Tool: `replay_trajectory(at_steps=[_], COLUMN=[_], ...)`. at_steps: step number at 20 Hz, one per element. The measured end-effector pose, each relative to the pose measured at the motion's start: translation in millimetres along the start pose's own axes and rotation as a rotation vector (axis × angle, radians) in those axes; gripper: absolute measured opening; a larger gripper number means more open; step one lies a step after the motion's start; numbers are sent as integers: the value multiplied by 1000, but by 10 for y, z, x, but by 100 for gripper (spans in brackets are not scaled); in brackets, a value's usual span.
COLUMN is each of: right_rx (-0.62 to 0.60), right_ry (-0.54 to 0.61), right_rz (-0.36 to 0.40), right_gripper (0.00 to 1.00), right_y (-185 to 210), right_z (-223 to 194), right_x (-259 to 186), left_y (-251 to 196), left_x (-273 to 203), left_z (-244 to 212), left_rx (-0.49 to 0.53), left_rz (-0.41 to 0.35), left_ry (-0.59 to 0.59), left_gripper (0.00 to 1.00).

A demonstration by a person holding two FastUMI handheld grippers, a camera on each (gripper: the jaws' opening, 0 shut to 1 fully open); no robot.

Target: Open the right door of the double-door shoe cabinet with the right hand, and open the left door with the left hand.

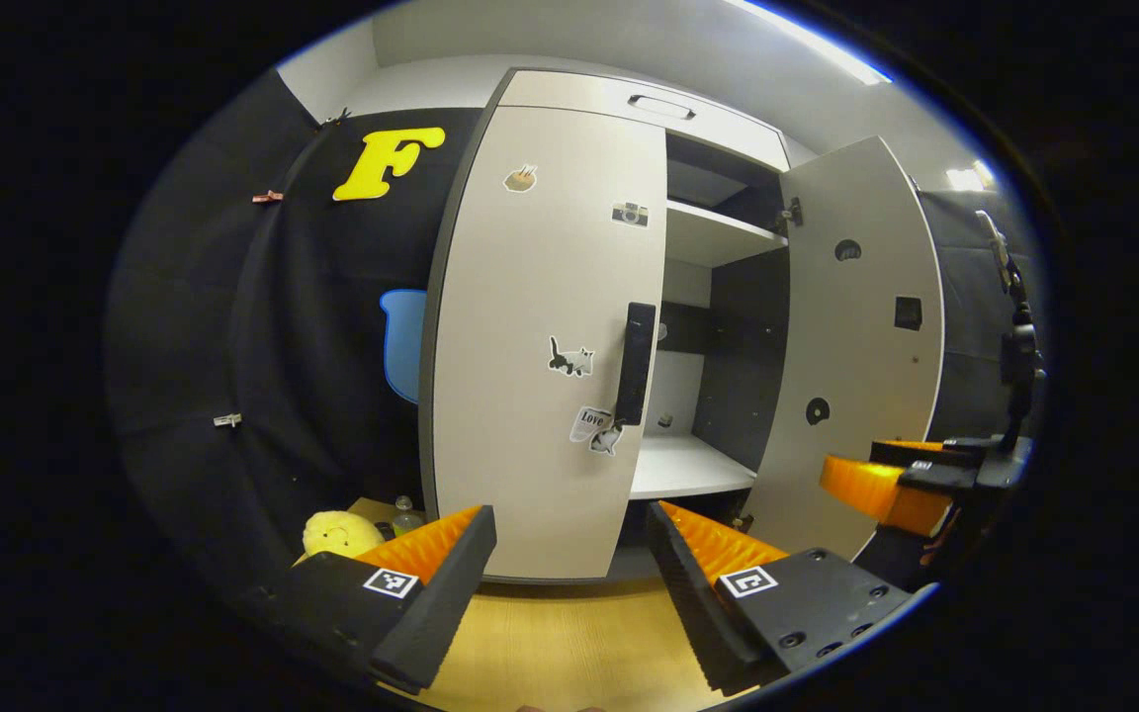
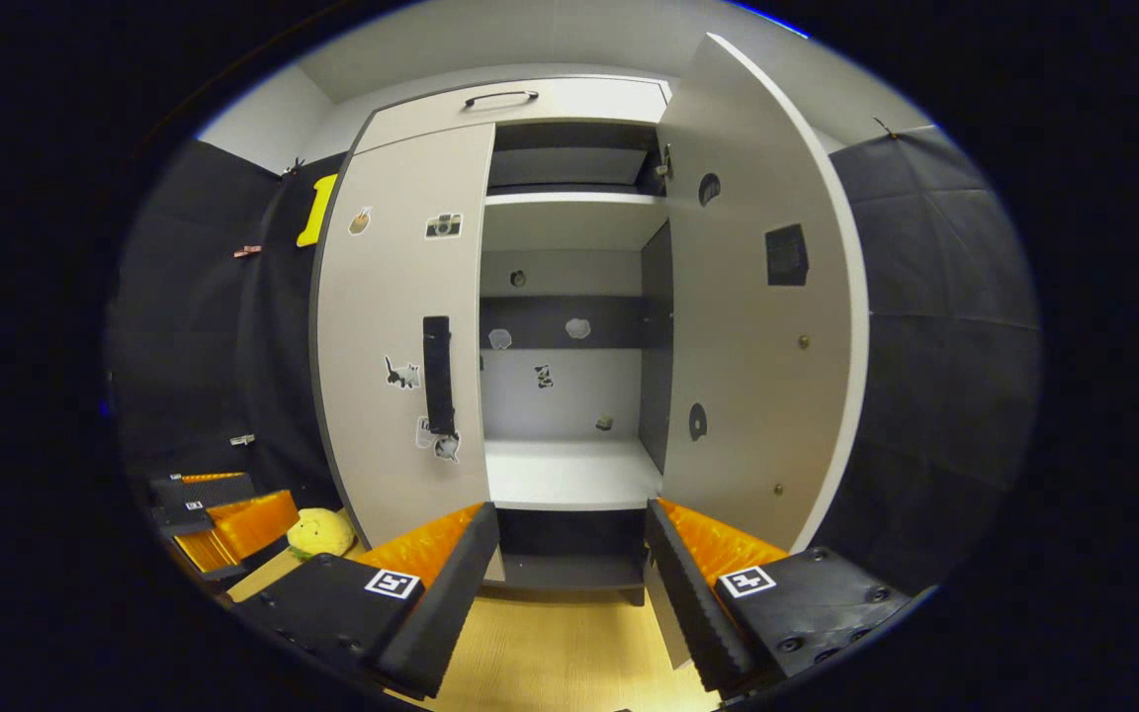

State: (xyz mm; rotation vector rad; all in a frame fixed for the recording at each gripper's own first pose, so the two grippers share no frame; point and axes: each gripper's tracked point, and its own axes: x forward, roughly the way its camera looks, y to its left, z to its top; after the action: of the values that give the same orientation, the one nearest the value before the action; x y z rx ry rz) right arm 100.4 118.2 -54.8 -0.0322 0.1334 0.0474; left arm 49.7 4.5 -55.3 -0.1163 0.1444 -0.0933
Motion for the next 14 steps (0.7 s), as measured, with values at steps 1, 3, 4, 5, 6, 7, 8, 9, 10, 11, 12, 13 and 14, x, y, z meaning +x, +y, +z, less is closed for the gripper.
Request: replay_trajectory(at_steps=[1,3,4,5,6,7,8,9,10,11,12,13,14], right_rx=[-5,-18,-22,-23,-24,-23,-15,1,18,28,34,38,41], right_ry=[1,-1,-1,-4,-6,-7,-3,3,5,6,6,9,11], right_rz=[6,34,49,60,74,85,94,107,119,128,140,152,161], right_gripper=[97,100,100,100,100,99,99,98,98,98,98,98,98], right_y=[-22,12,20,14,6,2,-15,-22,-24,-20,-22,-18,-18], right_z=[-9,-63,-93,-105,-123,-143,-168,-196,-218,-245,-268,-287,-307], right_x=[41,71,69,78,71,80,78,76,63,61,51,51,47], left_y=[-66,-138,-157,-178,-194,-212,-236,-263,-300,-349,-390,-399,-416], left_x=[84,289,399,519,626,742,851,957,1067,1170,1267,1354,1446], left_z=[83,300,406,491,585,655,733,783,833,875,917,944,970], left_rx=[-12,-21,-14,-1,12,26,39,48,55,60,62,63,65], left_rz=[-2,3,10,17,22,26,30,31,30,21,17,17,20], left_ry=[-12,-43,-55,-64,-70,-77,-82,-85,-83,-81,-82,-83,-78], left_gripper=[95,95,95,95,94,94,95,95,95,94,94,94,94])
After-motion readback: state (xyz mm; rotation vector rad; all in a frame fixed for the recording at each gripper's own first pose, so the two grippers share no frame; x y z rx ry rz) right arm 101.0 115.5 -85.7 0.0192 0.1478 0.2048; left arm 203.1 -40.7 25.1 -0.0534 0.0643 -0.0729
